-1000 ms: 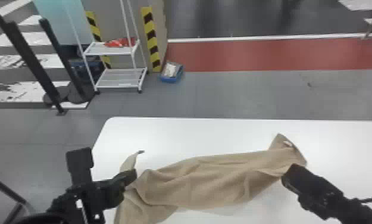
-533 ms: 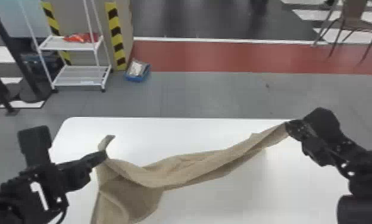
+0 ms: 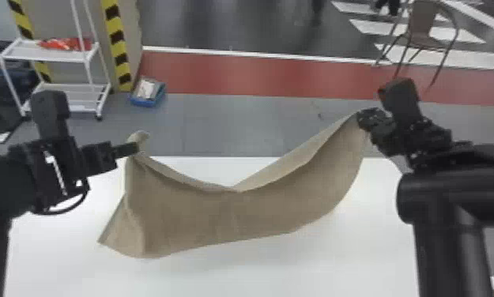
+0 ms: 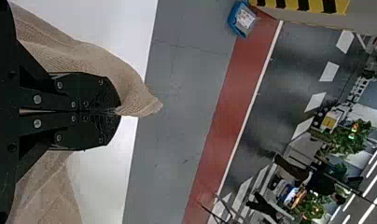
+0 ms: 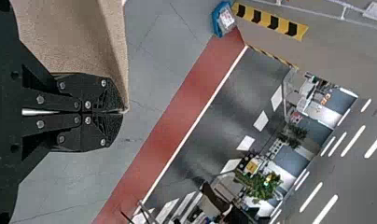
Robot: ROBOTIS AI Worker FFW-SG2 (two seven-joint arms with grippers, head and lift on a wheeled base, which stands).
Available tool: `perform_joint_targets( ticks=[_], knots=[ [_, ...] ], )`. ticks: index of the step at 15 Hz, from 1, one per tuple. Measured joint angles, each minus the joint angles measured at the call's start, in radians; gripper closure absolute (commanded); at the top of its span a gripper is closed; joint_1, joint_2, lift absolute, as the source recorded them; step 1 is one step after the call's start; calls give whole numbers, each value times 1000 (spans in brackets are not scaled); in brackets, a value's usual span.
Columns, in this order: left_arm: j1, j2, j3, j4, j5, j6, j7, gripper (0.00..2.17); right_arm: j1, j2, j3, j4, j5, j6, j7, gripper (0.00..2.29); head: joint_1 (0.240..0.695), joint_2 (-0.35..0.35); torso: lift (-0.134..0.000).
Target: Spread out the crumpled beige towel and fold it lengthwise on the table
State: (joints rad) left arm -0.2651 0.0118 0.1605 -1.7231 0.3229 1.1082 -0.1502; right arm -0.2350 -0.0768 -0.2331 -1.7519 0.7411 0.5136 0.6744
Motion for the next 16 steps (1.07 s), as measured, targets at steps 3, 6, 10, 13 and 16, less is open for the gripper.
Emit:
perform_joint_targets(
  ticks=[3,6,10,13,16],
  knots=[
    [-154,2,3,140,-23,-1,0,1409,-127,-10,-2,86,7,31,-27,1663,596,-160,0],
    [-213,11,31,124,-15,44,-1,1409,-198,-27,-15,73,-8,108,-25,1663,537,-164,0],
    [-39,28,161,-76,70,136,-17,1409,-5,-57,-80,-113,-107,101,-19,1663,580,-160,0],
    [203,29,277,-184,172,103,-66,1409,247,-66,-165,-199,-198,-65,-25,1663,695,-161,0],
    [335,29,308,-208,215,17,-76,1413,368,-66,-239,-205,-274,-183,-26,1663,695,-162,0]
  ],
)
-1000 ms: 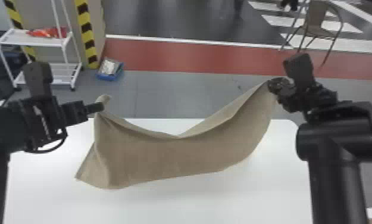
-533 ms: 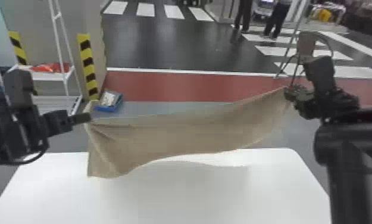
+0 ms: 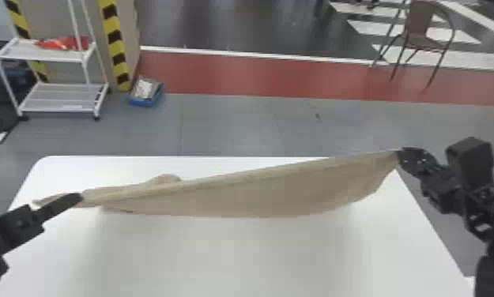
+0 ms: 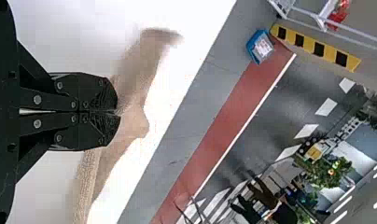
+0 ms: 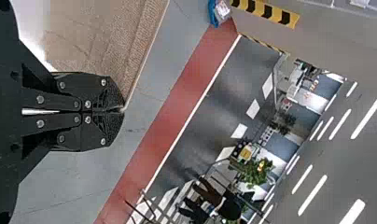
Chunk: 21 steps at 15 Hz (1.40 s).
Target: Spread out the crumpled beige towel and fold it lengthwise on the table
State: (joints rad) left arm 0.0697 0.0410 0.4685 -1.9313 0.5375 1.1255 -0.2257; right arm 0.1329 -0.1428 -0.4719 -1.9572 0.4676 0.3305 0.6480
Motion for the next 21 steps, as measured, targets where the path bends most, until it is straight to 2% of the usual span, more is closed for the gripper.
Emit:
perform_joint_targets(
  ticks=[3,4,6,8,11,13,18,19,21],
  knots=[
    [-10,0,3,-54,5,14,16,1413,6,-3,-42,-7,-37,-2,0,1663,695,-184,0],
    [-45,3,0,-68,0,43,48,1413,-4,-7,-42,-10,-37,9,0,1663,695,-183,0],
    [-142,16,-20,-65,-33,124,61,1413,-47,-15,-32,-11,-27,42,-4,1663,695,-181,0],
    [-258,29,-77,3,-89,161,75,1413,-114,-26,-14,7,-11,95,0,1663,690,-187,0],
    [-441,33,-156,176,-172,170,73,1413,-225,-44,29,45,29,185,-1,1663,640,-195,0],
    [-522,32,-184,262,-185,167,73,1413,-292,-48,54,71,53,227,-1,1663,598,-199,0],
    [-707,27,-280,459,-228,86,71,1413,-470,-50,149,175,134,295,-5,1663,523,-198,0],
    [-733,25,-285,483,-233,74,68,1413,-497,-46,162,185,142,308,-5,1663,496,-190,0],
    [-727,25,-280,473,-220,74,62,1413,-507,-41,170,183,145,331,-4,1663,489,-189,0]
  ],
)
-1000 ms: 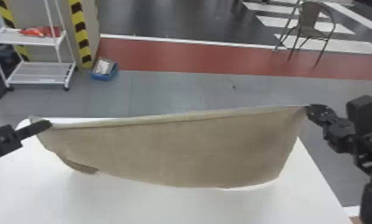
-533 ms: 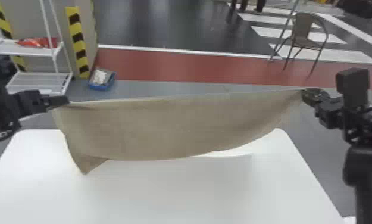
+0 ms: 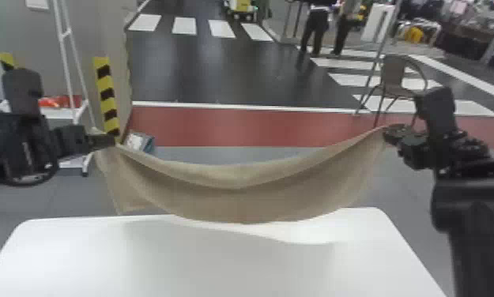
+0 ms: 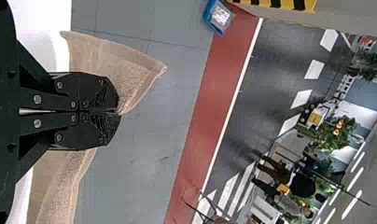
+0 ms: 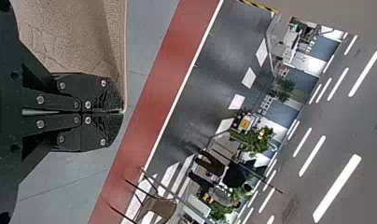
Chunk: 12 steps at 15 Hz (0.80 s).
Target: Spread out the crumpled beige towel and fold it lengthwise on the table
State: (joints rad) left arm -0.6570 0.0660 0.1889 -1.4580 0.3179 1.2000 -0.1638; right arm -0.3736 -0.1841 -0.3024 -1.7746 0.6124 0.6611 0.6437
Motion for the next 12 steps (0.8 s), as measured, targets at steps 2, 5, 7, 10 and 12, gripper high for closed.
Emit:
perform_joint_targets(
  ticks=[2,5,7,10,12],
  knots=[
    [111,7,42,-113,44,11,-8,1413,85,-3,-4,-63,-17,-6,3,1663,527,-184,0],
    [374,21,164,-293,114,10,-72,1413,328,-6,-14,-178,-49,-136,2,1663,623,-156,0],
    [546,22,253,-383,169,-6,-124,1413,485,-4,-22,-232,-72,-222,0,1663,695,-119,0],
    [754,17,292,-461,195,-150,-149,1413,648,10,-37,-263,-93,-344,-1,1663,695,-77,0],
    [850,9,291,-472,195,-264,-167,1413,738,13,-44,-261,-109,-437,13,1663,695,-55,0]
  ],
)
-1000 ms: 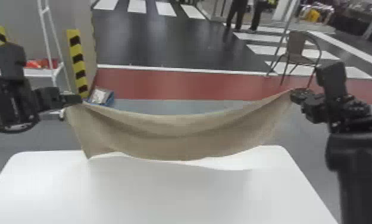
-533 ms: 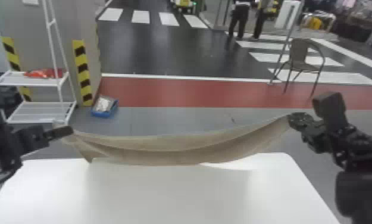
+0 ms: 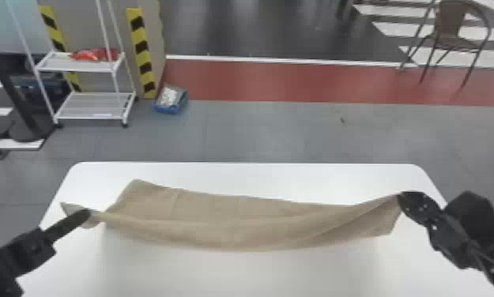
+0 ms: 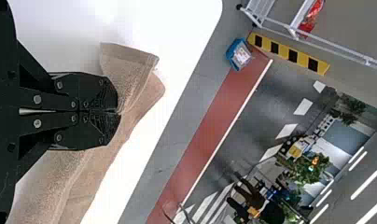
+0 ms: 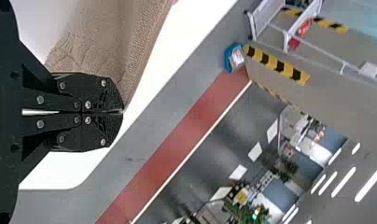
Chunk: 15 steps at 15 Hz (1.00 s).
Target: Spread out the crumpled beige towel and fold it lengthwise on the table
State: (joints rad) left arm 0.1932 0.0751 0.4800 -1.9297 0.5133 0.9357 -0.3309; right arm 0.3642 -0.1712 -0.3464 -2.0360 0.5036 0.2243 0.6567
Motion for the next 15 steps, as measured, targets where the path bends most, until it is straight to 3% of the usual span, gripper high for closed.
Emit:
perform_joint_targets(
  ticks=[5,10,15],
  knots=[
    [125,-4,-3,45,-21,-155,-36,1413,136,-6,13,75,29,-205,12,1663,695,9,0],
    [221,-8,13,64,-24,-281,-50,1413,186,-12,-51,129,21,-312,32,1663,695,29,0],
    [260,-35,14,63,-37,-284,-76,1413,153,-23,-192,185,-18,-329,58,1663,695,-103,0]
  ],
)
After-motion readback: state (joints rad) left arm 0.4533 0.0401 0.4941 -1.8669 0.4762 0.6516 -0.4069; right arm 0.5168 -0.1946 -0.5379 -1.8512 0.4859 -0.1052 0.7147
